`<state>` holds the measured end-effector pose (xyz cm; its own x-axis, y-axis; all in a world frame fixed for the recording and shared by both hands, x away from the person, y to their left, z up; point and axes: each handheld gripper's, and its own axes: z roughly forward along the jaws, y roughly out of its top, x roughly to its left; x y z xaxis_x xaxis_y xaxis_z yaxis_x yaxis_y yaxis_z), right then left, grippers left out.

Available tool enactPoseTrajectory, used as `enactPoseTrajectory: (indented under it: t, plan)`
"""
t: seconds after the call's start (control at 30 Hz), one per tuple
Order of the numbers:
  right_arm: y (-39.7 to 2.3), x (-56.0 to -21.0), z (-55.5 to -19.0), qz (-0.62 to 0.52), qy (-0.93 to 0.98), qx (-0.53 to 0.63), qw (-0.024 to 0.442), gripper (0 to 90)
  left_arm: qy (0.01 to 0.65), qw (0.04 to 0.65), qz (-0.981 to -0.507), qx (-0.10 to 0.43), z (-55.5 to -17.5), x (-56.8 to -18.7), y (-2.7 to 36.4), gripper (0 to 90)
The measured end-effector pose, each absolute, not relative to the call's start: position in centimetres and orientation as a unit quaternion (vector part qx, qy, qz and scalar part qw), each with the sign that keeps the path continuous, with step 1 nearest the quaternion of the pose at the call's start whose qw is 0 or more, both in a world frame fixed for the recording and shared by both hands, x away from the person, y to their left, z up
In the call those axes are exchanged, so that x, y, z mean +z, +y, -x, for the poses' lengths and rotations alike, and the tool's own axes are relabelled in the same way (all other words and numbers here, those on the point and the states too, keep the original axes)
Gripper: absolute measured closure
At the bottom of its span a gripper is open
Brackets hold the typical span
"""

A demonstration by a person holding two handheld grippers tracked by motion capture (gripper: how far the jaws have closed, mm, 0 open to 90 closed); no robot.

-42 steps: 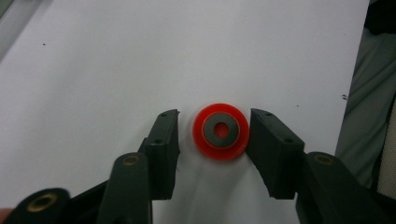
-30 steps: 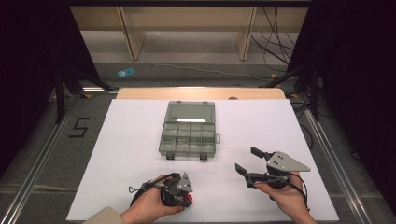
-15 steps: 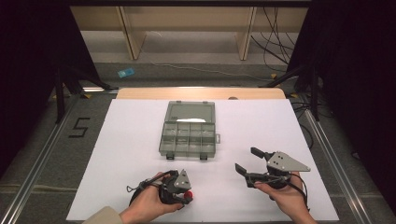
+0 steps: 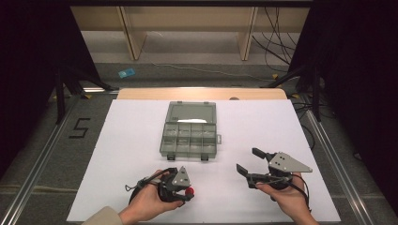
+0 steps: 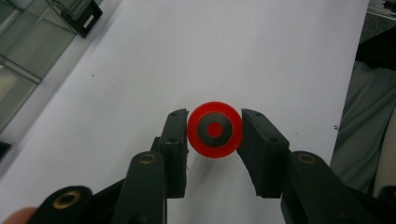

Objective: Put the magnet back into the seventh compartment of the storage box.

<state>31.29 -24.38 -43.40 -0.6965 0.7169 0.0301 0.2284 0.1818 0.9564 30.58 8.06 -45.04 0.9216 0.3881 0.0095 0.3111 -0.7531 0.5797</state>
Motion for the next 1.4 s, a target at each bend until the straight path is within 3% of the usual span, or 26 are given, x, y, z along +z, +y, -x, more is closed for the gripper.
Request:
enactPoseTrajectory:
  t: [1.4]
  plan:
    - [-24.3,-43.4,-31.3,-0.320,0.735,0.557,0.218,20.5,0.216,0.336,-0.910,0.110,-32.4,-43.3,8.0,62.9]
